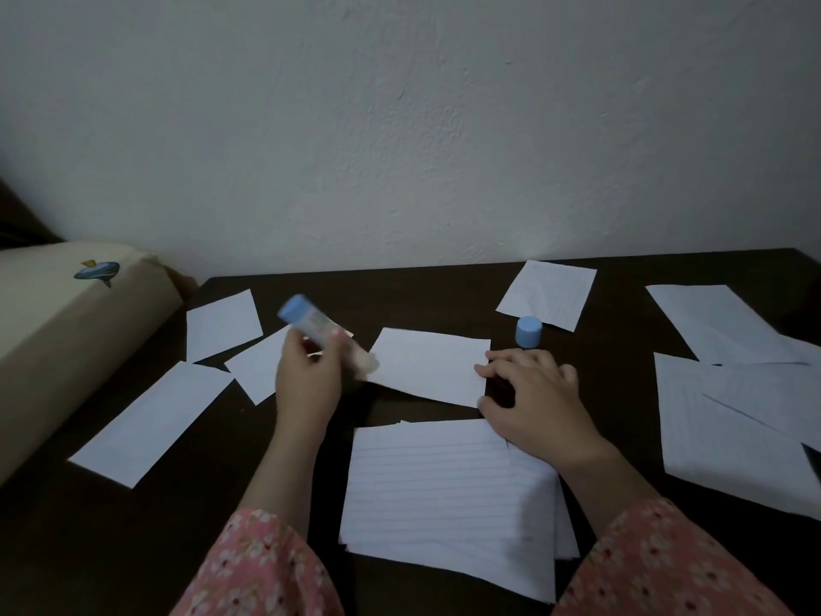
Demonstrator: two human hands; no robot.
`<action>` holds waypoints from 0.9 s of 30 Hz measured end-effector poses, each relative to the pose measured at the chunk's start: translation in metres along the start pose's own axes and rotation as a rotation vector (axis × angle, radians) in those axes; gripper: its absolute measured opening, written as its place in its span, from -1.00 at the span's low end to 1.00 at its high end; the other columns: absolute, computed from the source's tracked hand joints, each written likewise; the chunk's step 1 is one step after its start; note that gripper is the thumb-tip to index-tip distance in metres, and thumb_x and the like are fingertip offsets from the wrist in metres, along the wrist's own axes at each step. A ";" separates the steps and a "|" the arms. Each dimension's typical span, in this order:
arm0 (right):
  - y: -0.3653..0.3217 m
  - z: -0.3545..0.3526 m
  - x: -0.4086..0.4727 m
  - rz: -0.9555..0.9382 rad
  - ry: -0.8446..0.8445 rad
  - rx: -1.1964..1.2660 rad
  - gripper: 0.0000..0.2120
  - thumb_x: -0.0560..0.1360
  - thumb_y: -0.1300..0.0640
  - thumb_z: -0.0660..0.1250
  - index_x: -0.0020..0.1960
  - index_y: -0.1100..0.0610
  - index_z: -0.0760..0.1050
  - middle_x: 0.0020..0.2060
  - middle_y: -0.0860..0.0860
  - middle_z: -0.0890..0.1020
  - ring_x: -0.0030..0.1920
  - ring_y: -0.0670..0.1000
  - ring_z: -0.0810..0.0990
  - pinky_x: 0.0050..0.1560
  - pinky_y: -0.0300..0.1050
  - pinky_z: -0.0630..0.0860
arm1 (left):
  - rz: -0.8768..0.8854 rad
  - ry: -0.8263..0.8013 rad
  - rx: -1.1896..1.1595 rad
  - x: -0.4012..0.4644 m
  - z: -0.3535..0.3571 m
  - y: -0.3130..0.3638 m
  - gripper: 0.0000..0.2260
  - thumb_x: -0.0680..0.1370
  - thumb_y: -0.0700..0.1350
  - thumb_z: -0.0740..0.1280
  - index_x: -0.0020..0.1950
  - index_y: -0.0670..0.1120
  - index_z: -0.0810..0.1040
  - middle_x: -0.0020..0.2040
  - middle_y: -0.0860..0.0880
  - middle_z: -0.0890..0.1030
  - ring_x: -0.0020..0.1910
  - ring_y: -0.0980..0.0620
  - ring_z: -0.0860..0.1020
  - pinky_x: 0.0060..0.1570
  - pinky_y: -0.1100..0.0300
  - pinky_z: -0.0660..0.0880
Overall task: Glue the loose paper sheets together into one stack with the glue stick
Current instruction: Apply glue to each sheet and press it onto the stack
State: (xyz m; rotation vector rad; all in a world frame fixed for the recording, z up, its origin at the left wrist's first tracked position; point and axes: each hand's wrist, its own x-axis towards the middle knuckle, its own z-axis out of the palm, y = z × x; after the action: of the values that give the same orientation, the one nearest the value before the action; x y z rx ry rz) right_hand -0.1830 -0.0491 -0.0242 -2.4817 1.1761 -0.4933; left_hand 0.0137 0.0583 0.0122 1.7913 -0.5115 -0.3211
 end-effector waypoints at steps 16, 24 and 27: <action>-0.004 -0.004 -0.002 -0.016 -0.096 -0.019 -0.53 0.53 -0.18 0.22 0.42 -0.21 0.27 0.46 -0.25 0.21 0.48 -0.11 0.04 0.45 0.13 -0.04 | 0.181 -0.307 0.104 -0.010 0.044 0.019 -0.79 0.55 -0.05 0.34 0.12 0.14 0.39 -0.03 0.21 0.46 -0.07 0.25 0.45 -0.16 0.34 0.38; -0.005 -0.004 -0.002 -0.022 -0.131 -0.042 -0.53 0.54 -0.18 0.19 0.44 -0.21 0.24 0.49 -0.22 0.13 0.50 -0.09 -0.01 0.47 0.21 -0.07 | 0.334 -0.381 0.203 -0.014 0.078 0.022 -0.56 0.57 -0.11 0.32 0.40 0.04 0.28 0.15 0.12 0.49 0.07 0.24 0.40 -0.01 0.29 0.36; -0.005 -0.005 -0.001 -0.017 -0.139 -0.040 -0.53 0.54 -0.18 0.20 0.43 -0.20 0.25 0.50 -0.22 0.13 0.51 -0.09 -0.02 0.47 0.23 -0.09 | 0.342 -0.383 0.202 -0.016 0.086 0.021 -0.56 0.57 -0.12 0.31 0.41 0.04 0.26 0.25 0.04 0.51 0.13 0.20 0.41 0.03 0.25 0.36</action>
State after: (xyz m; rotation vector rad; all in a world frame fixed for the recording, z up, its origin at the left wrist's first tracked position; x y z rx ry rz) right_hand -0.1827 -0.0463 -0.0183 -2.5165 1.1211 -0.2994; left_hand -0.0439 -0.0103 0.0082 1.8010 -1.1406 -0.3855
